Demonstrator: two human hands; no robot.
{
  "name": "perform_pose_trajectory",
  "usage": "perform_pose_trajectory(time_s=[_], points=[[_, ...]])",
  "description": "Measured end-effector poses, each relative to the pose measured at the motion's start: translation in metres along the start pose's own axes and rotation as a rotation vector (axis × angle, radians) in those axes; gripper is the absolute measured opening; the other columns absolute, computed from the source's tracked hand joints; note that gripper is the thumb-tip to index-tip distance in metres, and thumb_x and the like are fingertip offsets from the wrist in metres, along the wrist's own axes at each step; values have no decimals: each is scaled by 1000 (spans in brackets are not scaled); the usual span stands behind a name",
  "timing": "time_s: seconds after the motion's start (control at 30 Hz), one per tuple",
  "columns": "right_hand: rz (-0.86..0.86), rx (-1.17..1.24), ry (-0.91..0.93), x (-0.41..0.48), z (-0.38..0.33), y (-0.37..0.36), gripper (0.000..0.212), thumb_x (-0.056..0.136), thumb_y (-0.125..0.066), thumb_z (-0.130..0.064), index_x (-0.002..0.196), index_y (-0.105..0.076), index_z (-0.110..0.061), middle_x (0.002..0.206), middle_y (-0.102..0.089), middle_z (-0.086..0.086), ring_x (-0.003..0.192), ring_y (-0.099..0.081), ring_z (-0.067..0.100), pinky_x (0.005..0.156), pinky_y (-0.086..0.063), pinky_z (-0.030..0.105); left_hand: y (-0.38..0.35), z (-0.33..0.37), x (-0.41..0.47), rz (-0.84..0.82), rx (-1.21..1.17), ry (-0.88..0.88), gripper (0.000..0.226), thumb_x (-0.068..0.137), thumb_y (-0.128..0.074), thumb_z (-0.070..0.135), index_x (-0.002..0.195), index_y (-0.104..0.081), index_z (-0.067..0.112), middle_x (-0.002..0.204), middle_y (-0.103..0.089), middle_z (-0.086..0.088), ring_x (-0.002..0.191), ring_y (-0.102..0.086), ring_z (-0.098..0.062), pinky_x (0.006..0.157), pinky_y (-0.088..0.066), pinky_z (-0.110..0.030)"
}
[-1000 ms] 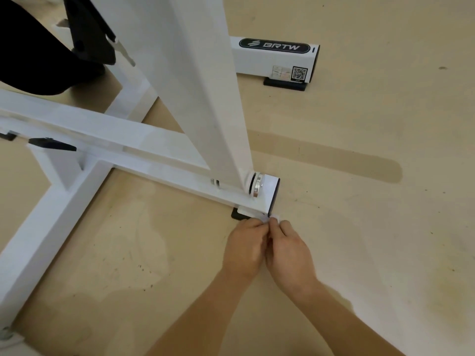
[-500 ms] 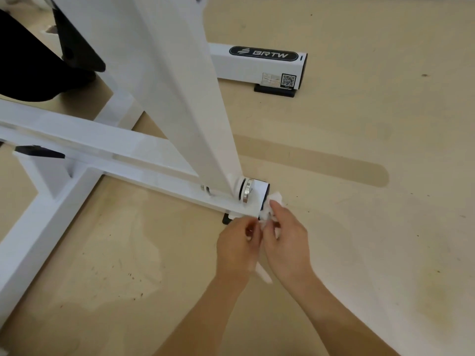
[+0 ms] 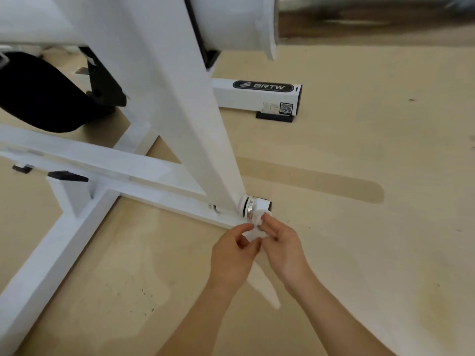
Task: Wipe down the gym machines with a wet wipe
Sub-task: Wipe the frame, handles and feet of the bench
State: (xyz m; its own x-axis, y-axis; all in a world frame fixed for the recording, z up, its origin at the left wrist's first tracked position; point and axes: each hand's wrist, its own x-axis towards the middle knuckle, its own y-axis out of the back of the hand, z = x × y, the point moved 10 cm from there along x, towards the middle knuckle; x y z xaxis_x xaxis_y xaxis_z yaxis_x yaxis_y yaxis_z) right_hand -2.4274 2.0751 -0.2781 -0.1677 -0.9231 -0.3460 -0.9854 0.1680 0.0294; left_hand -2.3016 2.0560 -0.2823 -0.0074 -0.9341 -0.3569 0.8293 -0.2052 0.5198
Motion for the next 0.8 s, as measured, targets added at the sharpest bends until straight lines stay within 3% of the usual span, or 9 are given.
perform_pose_trajectory(time_s=[0.03,0.07,0.13,0.27,0.33,0.4,0.57,0.7,0.8], points=[[-15,79,21,-3,-7,2,45,80,-40,19,100,-69,-9,93,-72,-9,91,-66,-3,84,-48,15,4,5,-2,5,22,-21,15,81,-72,27,95,-69,33,68,-57,11,57,-50,3,56,-36,-8],[-37,114,47,-6,-16,3,37,82,-45,13,92,-70,-13,75,-57,-11,78,-63,4,77,-48,21,10,10,-5,20,30,-39,7,81,-72,31,88,-72,31,67,-58,10,57,-49,2,55,-35,-9],[-36,200,71,-8,-29,6,26,83,-53,2,94,-69,-14,79,-64,4,73,-56,16,71,-46,32,23,26,-11,63,16,-84,9,82,-71,32,76,-71,26,67,-65,8,60,-54,0,56,-36,-10],[234,195,75,5,-55,20,32,85,-65,-10,112,-65,-27,102,-69,-7,96,-64,9,83,-51,25,55,76,-19,147,-16,-204,15,89,-65,23,73,-65,25,68,-67,11,63,-64,-4,61,-49,-19],[245,149,95,12,-70,3,28,87,-58,-16,111,-67,-26,109,-68,-2,100,-62,10,88,-51,22,66,96,-21,135,27,-257,15,92,-59,21,81,-69,23,72,-70,10,64,-67,-5,64,-53,-25],[204,163,105,17,-76,-21,35,88,-45,-15,117,-64,-22,112,-66,4,102,-62,19,92,-52,37,71,111,-24,110,256,-358,20,94,-52,16,92,-71,23,80,-71,12,71,-64,-1,70,-52,-21],[77,251,79,1,-71,-54,47,106,-29,-26,152,-20,-23,150,-35,-4,129,-38,6,113,-30,28,77,138,-50,-43,972,-678,38,92,-45,13,127,-54,27,119,-54,10,106,-50,-10,90,-44,-24],[9,120,475,-37,-154,-73,69,97,-32,-47,150,10,-39,160,6,-19,146,2,-2,121,-8,32,107,167,-72,-35,1029,-833,32,79,-42,13,104,-55,29,95,-56,10,78,-51,-8,55,-45,-24],[68,-73,661,-50,-183,-70,74,91,-32,-49,142,21,-45,161,12,-16,147,8,2,120,-5,31,123,172,-74,-99,1043,-825,42,74,-45,14,109,-53,37,103,-56,16,88,-57,-4,57,-51,-21]])
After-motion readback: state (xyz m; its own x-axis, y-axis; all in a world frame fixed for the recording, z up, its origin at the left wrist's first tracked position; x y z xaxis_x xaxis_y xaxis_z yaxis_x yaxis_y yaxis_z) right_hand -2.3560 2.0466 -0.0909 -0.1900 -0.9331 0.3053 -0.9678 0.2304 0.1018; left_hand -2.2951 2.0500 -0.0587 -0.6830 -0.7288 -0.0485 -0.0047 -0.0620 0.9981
